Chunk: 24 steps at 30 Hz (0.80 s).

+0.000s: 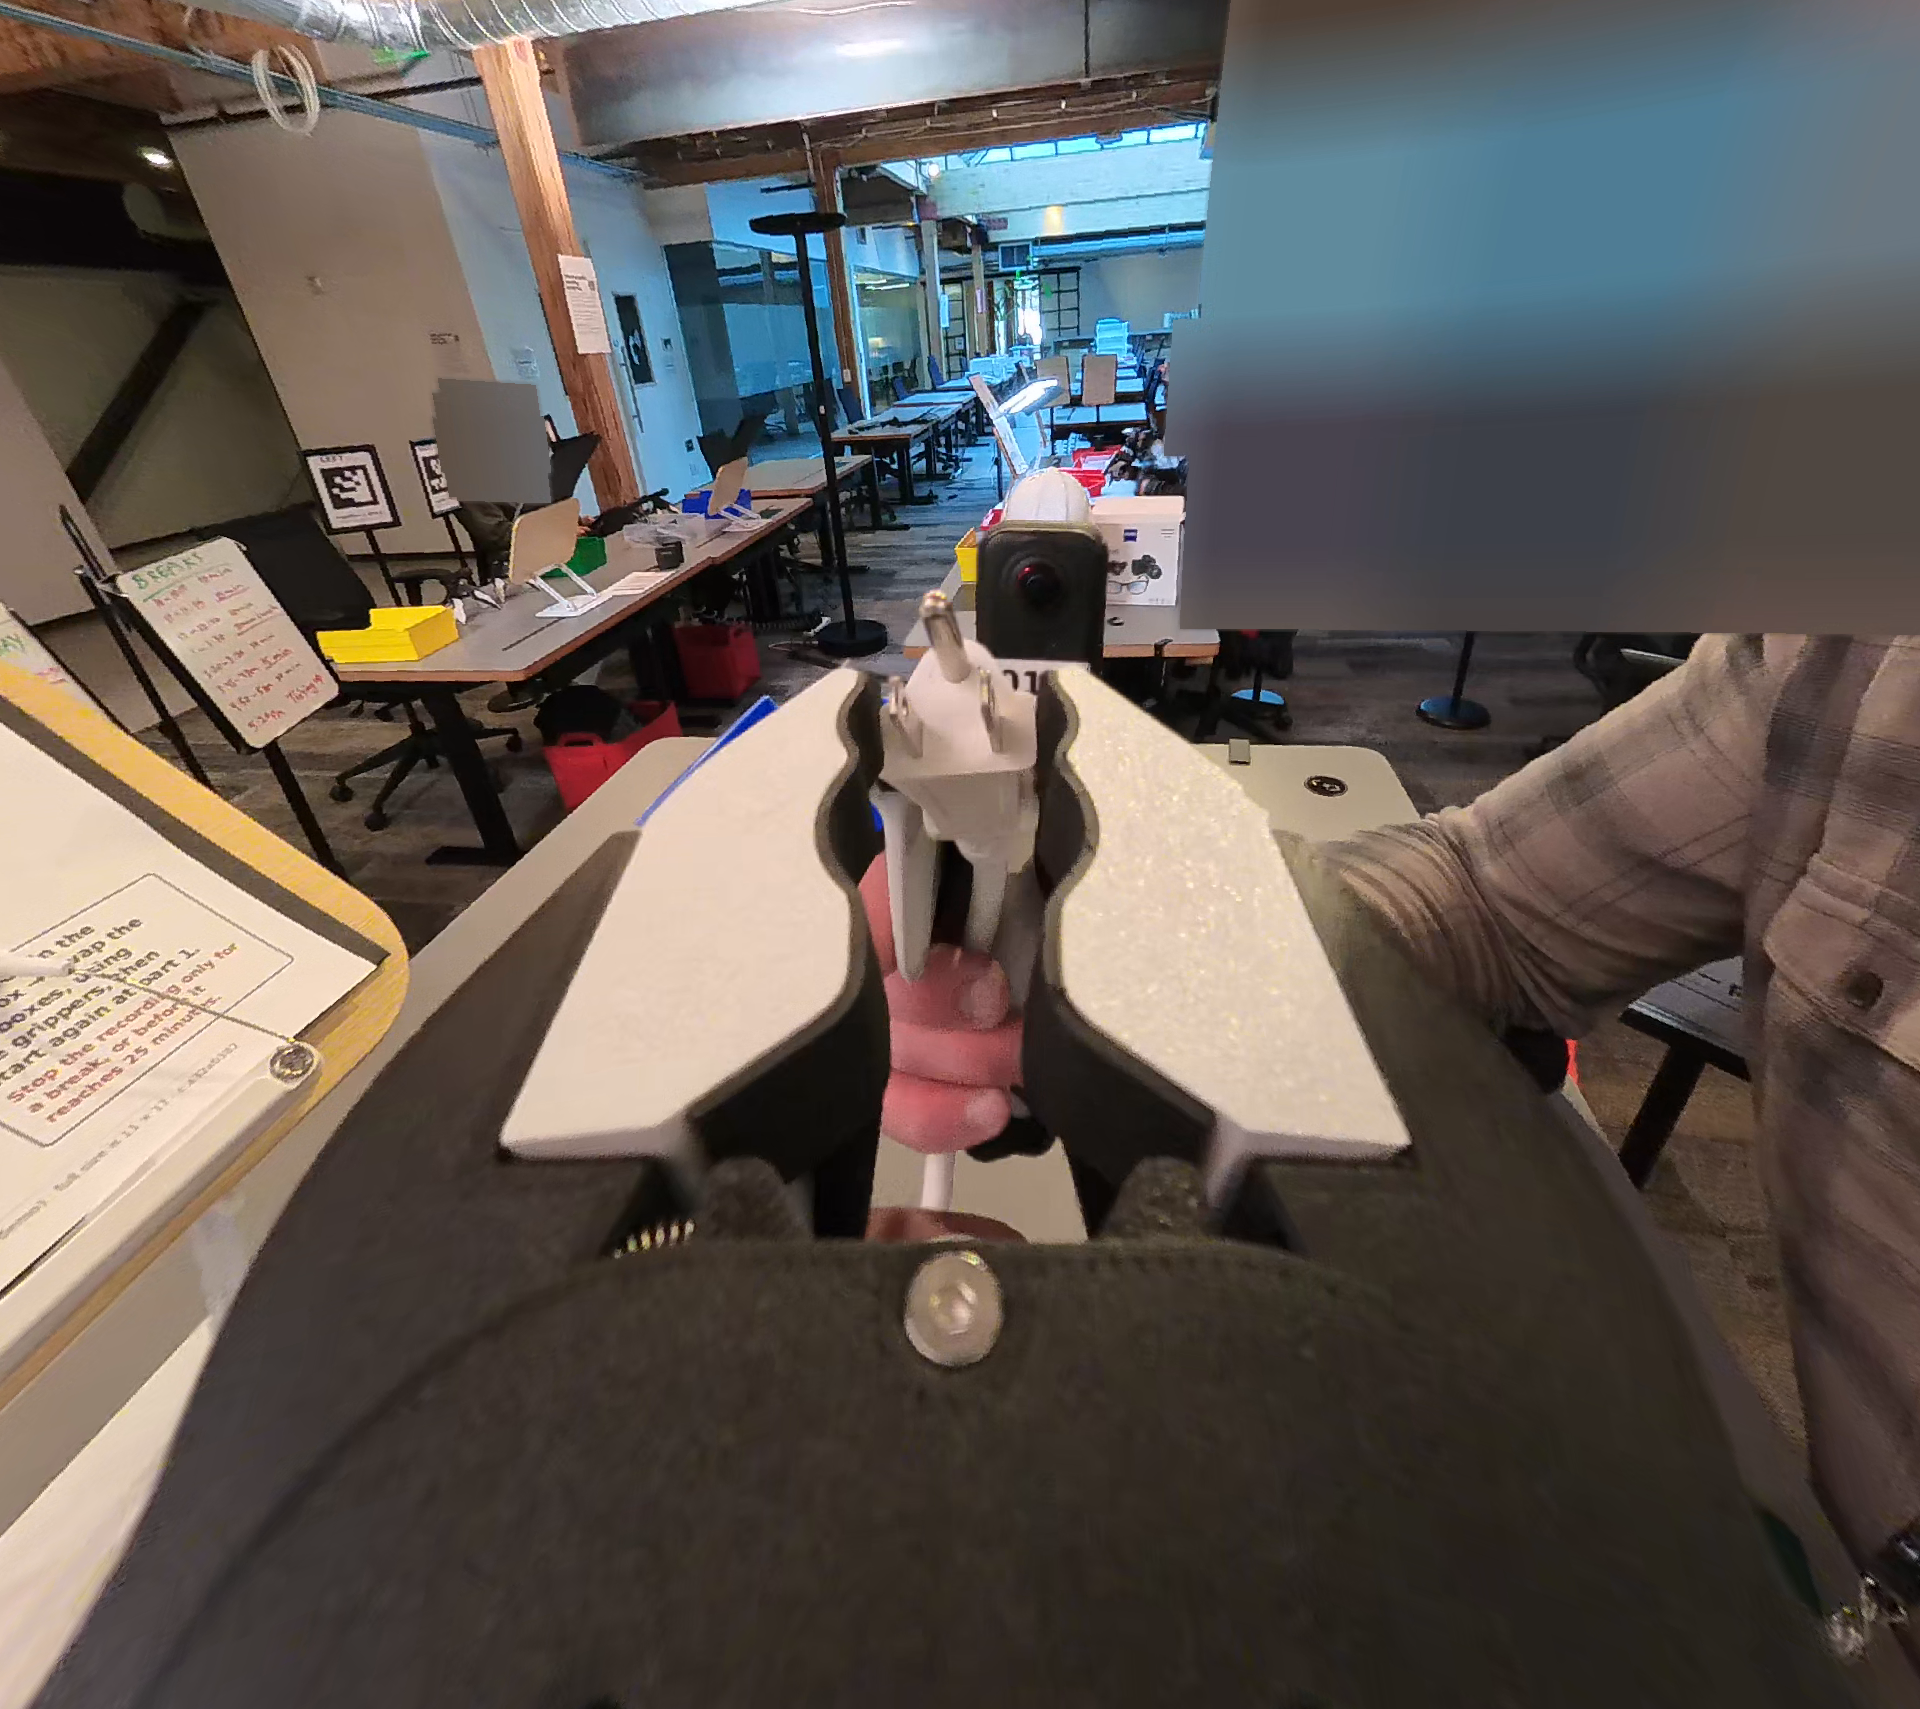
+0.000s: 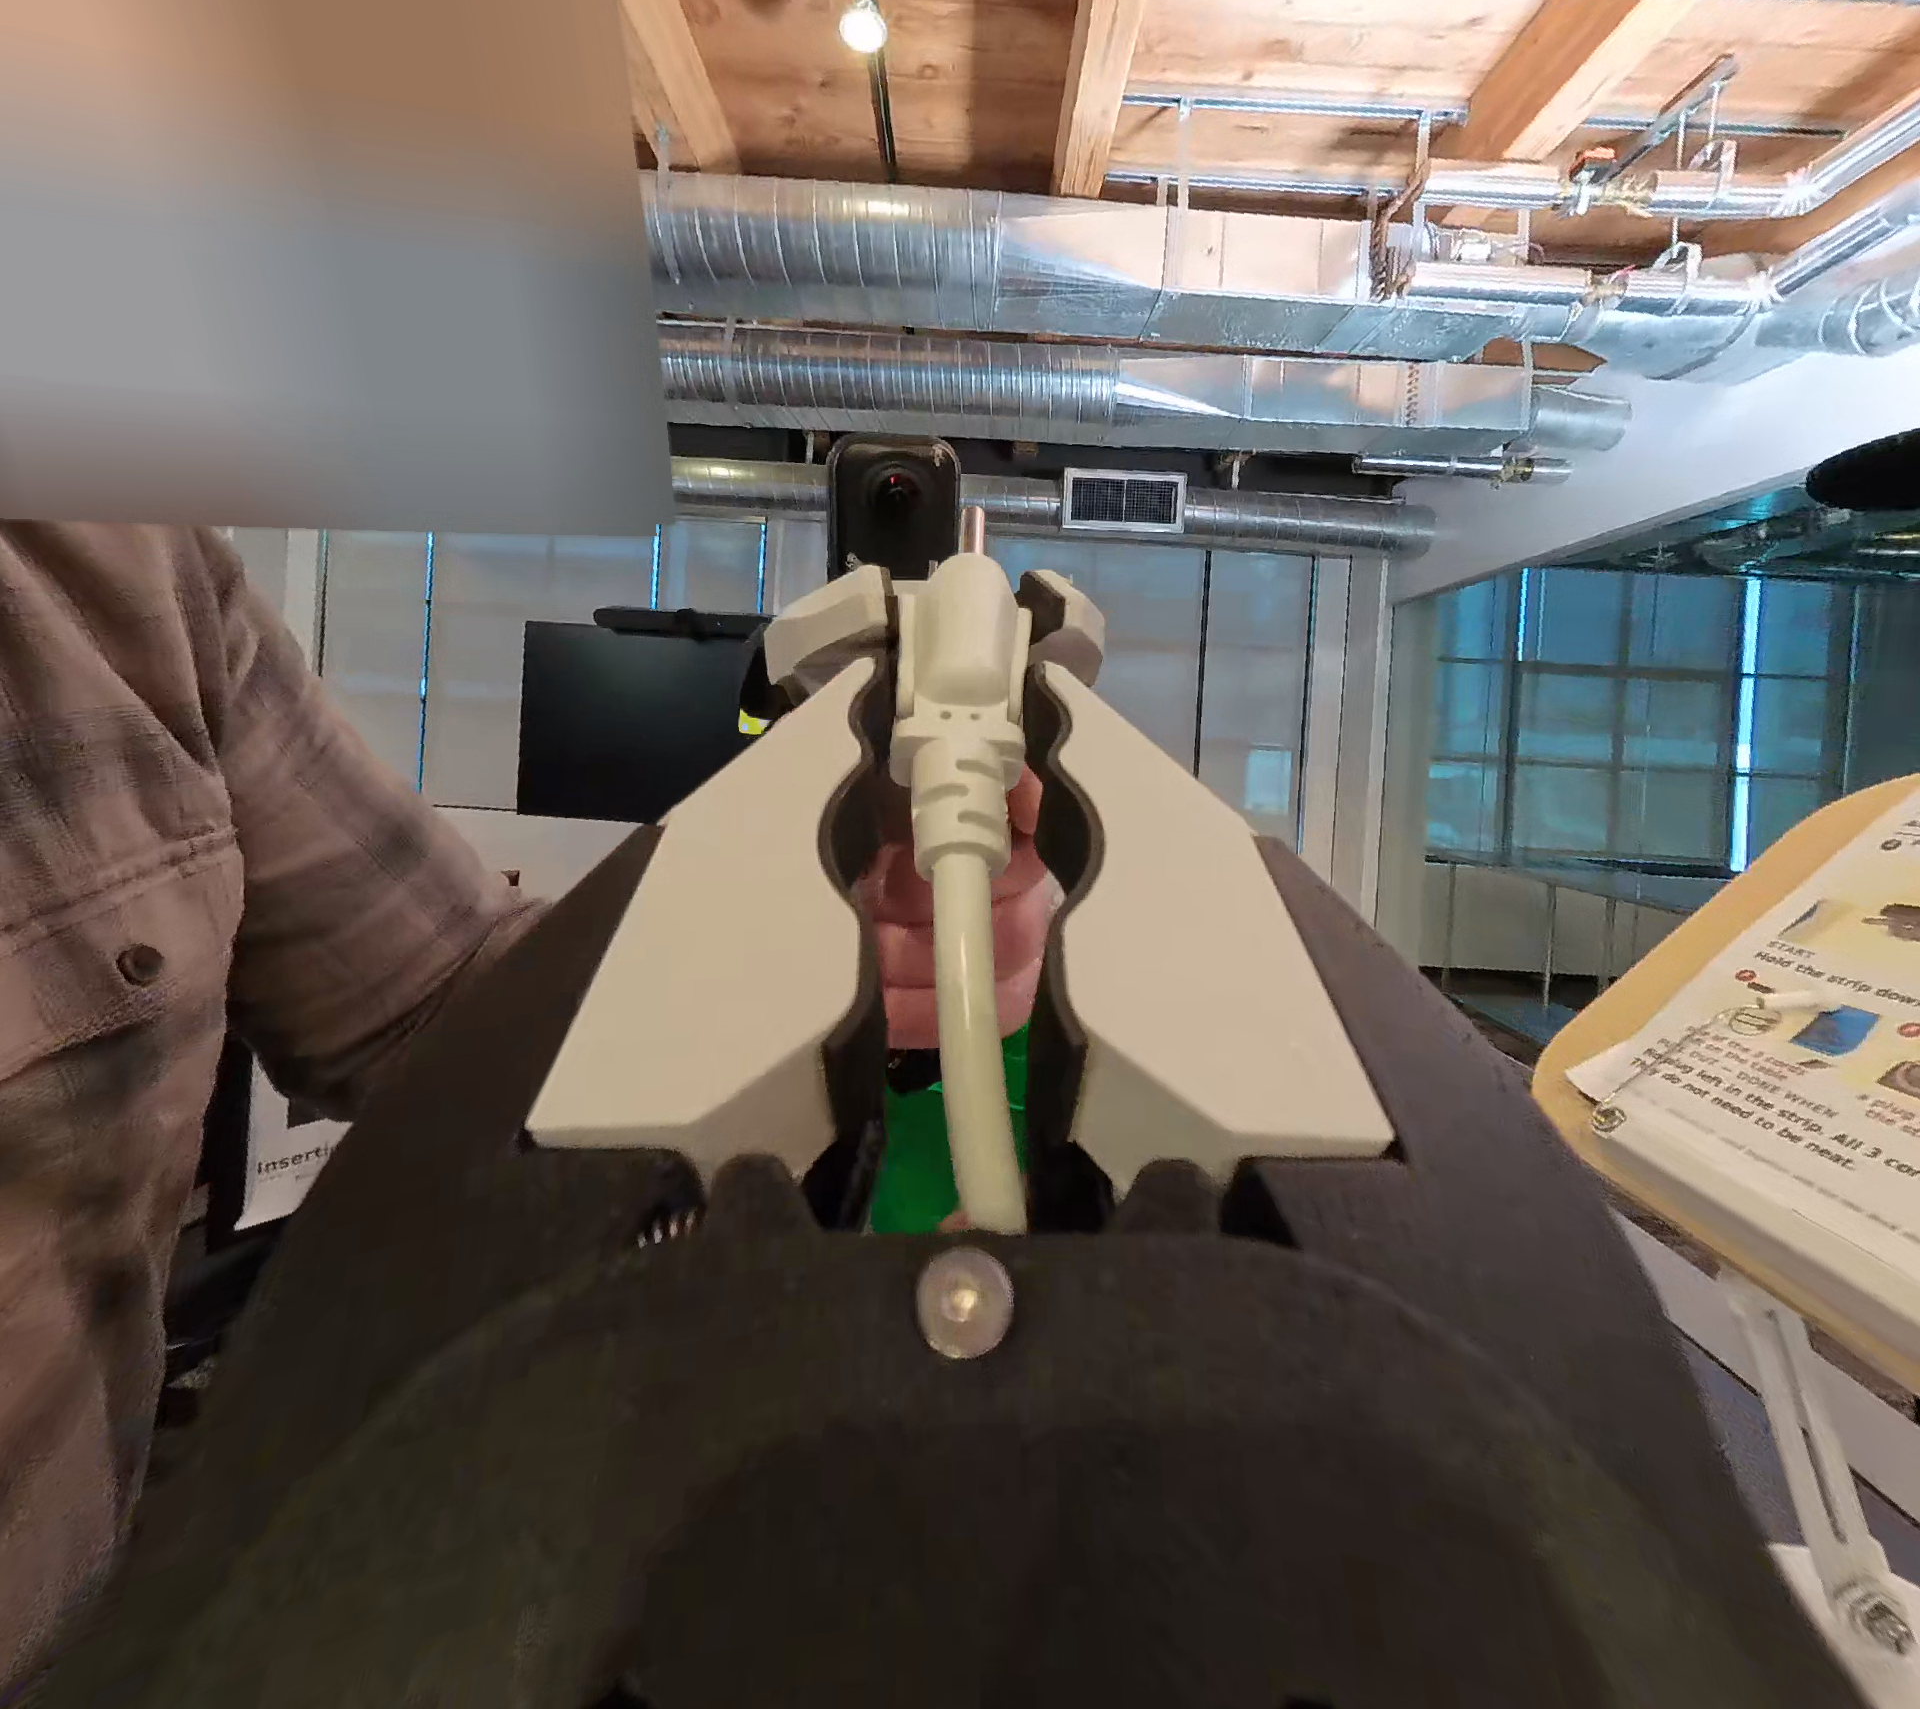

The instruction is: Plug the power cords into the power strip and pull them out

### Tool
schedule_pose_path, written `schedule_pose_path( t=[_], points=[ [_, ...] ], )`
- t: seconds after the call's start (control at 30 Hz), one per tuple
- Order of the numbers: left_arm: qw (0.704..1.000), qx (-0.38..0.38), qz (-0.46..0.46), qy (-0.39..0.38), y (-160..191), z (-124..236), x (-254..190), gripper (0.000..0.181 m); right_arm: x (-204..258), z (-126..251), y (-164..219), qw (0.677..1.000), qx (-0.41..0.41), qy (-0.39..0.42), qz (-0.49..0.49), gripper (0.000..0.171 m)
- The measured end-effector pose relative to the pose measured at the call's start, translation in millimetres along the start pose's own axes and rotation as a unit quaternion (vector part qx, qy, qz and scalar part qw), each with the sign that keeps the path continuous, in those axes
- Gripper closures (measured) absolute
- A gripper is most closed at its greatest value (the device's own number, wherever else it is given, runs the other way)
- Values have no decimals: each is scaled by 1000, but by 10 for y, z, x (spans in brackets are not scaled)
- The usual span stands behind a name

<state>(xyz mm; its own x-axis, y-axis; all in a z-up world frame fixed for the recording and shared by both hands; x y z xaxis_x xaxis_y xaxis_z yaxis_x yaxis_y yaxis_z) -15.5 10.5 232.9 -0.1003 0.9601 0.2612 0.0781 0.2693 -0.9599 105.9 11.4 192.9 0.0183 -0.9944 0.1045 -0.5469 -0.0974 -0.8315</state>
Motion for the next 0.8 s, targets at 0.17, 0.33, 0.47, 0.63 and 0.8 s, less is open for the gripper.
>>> schedule_pose_path(
  t=[0.17, 0.33, 0.47, 0.63, 0.8],
  points=[
    [1000, -6, -1, 4, 8, -12, -12, 154, 24, 15, -56, 999, 33, 7, 22, 149],
    [999, 43, -17, 5, -15, 73, 46, 146, -26, 17, -59, 990, 115, 34, 67, 148],
    [978, 187, -95, 17, -3, 114, 21, 135, -14, -4, -28, 970, 214, 38, 111, 148],
    [965, 238, -97, 53, -4, 134, -14, 164, 4, -4, 16, 957, 260, 27, 124, 149],
    [969, 223, -95, 56, 6, 146, -39, 165, 9, -3, 17, 960, 256, 11, 109, 149]
  ],
)
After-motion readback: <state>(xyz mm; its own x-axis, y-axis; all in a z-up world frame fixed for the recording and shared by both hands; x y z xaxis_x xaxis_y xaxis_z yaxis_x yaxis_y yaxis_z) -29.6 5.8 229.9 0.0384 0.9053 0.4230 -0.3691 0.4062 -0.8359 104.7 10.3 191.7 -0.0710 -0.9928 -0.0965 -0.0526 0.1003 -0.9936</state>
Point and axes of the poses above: each gripper's, where its closed fingertips meet, z back along the fingers, y out of its underside, x = y × z across the jaws, the point moved 8 cm from there along z, back along the fingers, and after that the axes turned 11 degrees about -z, right-handed, at the moved point
